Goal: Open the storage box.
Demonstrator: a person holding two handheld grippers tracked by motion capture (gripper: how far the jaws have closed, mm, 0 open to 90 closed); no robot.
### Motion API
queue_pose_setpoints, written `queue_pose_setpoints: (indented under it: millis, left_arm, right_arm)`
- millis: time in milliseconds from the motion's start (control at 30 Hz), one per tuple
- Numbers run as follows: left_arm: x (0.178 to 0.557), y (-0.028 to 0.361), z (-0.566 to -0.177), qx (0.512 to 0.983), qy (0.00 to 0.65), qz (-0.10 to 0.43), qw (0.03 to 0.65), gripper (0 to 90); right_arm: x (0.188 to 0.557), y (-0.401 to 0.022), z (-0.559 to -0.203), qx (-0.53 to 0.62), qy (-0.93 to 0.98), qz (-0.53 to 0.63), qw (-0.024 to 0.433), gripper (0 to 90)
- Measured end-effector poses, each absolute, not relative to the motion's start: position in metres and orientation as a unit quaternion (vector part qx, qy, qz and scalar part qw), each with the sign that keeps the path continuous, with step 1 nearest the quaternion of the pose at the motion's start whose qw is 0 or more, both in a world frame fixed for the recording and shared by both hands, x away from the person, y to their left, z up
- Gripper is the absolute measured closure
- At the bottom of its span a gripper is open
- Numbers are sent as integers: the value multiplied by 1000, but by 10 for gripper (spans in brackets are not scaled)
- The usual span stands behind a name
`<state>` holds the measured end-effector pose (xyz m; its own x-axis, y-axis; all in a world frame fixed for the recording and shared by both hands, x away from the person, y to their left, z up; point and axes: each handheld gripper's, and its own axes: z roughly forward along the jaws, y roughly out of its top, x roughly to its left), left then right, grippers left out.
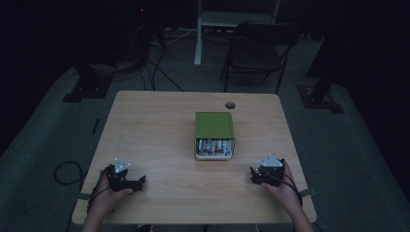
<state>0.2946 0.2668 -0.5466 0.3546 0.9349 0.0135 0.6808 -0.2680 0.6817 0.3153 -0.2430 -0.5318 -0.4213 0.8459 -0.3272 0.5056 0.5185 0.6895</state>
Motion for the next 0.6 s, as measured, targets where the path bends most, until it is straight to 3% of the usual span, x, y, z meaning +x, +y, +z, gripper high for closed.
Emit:
queue_pose_setpoints:
  millis: [600]
  left_arm:
    - [295, 267, -547, 767, 526, 214, 298, 1]
  right_arm:
    - [307, -186, -527, 313, 834, 192, 411, 142]
